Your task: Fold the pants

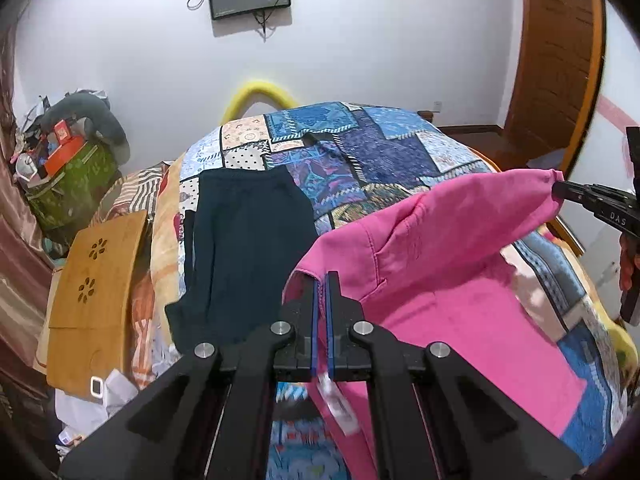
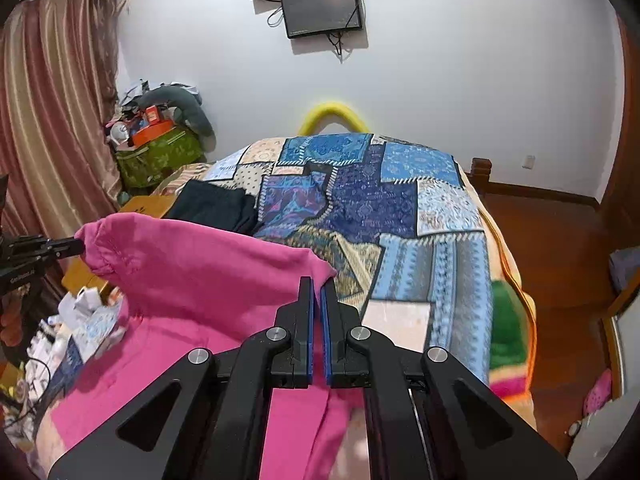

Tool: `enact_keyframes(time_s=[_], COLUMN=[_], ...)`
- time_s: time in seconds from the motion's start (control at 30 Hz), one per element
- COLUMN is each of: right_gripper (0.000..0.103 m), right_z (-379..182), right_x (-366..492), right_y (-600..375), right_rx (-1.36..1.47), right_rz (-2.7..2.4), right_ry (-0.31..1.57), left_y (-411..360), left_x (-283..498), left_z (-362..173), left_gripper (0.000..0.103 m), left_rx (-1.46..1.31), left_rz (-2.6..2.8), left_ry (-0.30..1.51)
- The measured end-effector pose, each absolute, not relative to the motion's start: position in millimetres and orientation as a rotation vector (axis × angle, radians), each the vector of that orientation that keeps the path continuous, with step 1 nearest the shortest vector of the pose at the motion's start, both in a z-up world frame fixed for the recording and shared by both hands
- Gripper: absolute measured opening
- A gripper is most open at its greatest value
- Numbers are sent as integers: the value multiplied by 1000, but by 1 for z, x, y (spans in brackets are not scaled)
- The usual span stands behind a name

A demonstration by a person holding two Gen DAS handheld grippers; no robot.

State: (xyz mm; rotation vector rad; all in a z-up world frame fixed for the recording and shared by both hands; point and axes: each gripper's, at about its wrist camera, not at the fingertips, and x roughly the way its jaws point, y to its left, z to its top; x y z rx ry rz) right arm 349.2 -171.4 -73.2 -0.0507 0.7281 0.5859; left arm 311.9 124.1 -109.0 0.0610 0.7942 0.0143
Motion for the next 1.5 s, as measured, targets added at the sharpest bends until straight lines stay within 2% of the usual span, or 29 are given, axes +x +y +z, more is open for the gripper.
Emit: enact_keyframes(time_s=[0.27, 0.77, 0.93, 1.0, 1.03, 1.1, 1.13, 1.17, 1.2, 1.27, 1.33, 1.37, 1.43, 1.5], right_gripper=[3, 4, 4, 4, 4, 4, 5, 8, 11, 29, 43, 47, 48, 48], right_z=[-81, -156, -164, -159, -156, -149, -144, -141, -139, -135, -134, -134, -139, -145], right_x=[295, 220, 201, 192, 188, 181, 178, 175, 174, 172, 170, 170, 171, 173], right_y=[-199, -223, -233, -235, -235, -232, -229, -225, -221, -209, -195, -186, -170, -156], right_rx=[-55, -68, -64, -68, -75, -84, -89, -98, -107, -129, -154, -173, -215, -261], right_rz=[617, 573, 569, 571, 573, 581, 593, 605, 614, 638, 666, 683, 712, 737], right_ry=[746, 920, 957, 943, 933, 908, 894, 884, 876, 860, 848, 841, 848, 863], left_y=[107, 88, 95, 97, 99, 101, 101, 100, 98, 90, 82, 76, 67, 56], left_x=[256, 177, 164, 162, 161, 160, 160, 160, 160, 163, 166, 168, 172, 177], left_z=[-117, -189, -190, -185, -180, -171, -165, -160, -155, -147, -143, -142, -143, -147], left_gripper=[3, 4, 6, 10, 15, 27, 37, 45, 49, 63, 72, 77, 85, 86], left_rx=[53, 45, 52, 56, 55, 48, 50, 58, 71, 102, 127, 138, 152, 176], left_rz=[-27, -59, -19, 2, 11, 21, 28, 36, 40, 40, 24, 10, -9, -28], left_ry=[815, 977, 978, 966, 955, 925, 909, 893, 875, 851, 837, 836, 840, 850])
